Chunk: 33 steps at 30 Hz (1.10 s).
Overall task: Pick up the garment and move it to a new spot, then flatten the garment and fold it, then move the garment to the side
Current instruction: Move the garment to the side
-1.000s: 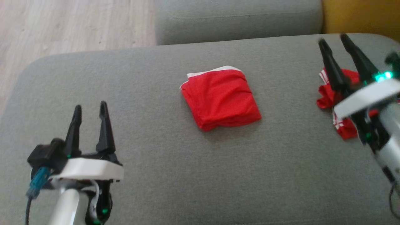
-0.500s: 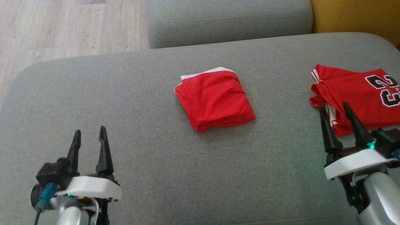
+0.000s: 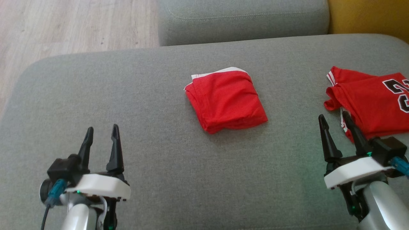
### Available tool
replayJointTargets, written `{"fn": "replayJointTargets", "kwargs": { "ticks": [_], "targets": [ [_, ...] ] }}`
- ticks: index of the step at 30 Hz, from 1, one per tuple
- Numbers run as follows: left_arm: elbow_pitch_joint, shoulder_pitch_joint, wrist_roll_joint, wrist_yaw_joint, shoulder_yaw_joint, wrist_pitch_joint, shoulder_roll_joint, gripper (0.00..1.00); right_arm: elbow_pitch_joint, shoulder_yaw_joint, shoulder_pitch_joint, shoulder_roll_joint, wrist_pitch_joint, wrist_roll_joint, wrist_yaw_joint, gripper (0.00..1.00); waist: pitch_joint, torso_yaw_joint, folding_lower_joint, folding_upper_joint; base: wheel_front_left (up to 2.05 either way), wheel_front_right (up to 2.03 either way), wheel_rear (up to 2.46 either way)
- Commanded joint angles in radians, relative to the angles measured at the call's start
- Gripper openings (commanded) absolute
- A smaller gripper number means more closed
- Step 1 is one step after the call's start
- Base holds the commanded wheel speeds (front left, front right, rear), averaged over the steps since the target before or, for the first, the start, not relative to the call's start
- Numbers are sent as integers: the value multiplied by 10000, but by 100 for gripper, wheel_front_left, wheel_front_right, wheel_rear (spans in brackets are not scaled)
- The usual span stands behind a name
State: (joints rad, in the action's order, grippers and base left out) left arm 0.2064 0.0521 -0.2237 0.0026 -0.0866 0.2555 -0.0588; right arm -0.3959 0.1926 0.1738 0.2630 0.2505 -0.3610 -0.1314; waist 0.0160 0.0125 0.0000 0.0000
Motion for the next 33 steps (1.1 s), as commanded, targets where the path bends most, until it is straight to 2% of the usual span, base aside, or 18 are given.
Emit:
{"fn": "replayJointTargets", "kwargs": {
  "ticks": [1,6,11,16,24,25,26,27,30,33],
  "targets": [
    [-199,573,121,-64,340,63,-44,100,219,158,341,37,20,-64,7,100,51,35,0,0,0,0,0],
    [-211,851,221,-170,232,63,28,100,116,236,1214,4,-501,-400,7,100,339,274,0,0,0,0,0],
    [-248,1201,346,-305,-140,63,64,100,-569,749,2760,94,-1707,-1108,7,100,828,791,0,0,0,0,0],
    [-292,1631,264,-361,-664,63,80,100,-2015,1236,4382,396,-2885,-1851,7,100,1430,1538,0,0,0,0,0],
    [-338,2020,-118,-26,-1463,63,83,100,-4633,1969,6166,572,-5396,-3054,7,100,2079,2513,0,0,0,0,0],
    [-338,2020,-118,-26,-1463,63,83,100,-4633,1969,6166,572,-5396,-3054,7,100,2079,2513,0,0,0,0,0],
    [-325,2076,-183,35,-1562,63,84,100,-5233,2059,6373,582,-6094,-3363,7,100,2143,2676,0,0,0,0,0],
    [-325,2076,-183,35,-1562,63,84,100,-5233,2059,6373,582,-6094,-3363,7,100,2143,2676,0,0,0,0,0],
    [-320,2108,-250,124,-1636,63,84,100,-5955,2265,6595,521,-7247,-3710,7,100,2198,2811,0,0,0,0,0],
    [-302,2119,-282,168,-1643,63,84,100,-6238,2383,6682,451,-7686,-4007,7,100,2203,2847,0,0,0,0,0]
  ]
}}
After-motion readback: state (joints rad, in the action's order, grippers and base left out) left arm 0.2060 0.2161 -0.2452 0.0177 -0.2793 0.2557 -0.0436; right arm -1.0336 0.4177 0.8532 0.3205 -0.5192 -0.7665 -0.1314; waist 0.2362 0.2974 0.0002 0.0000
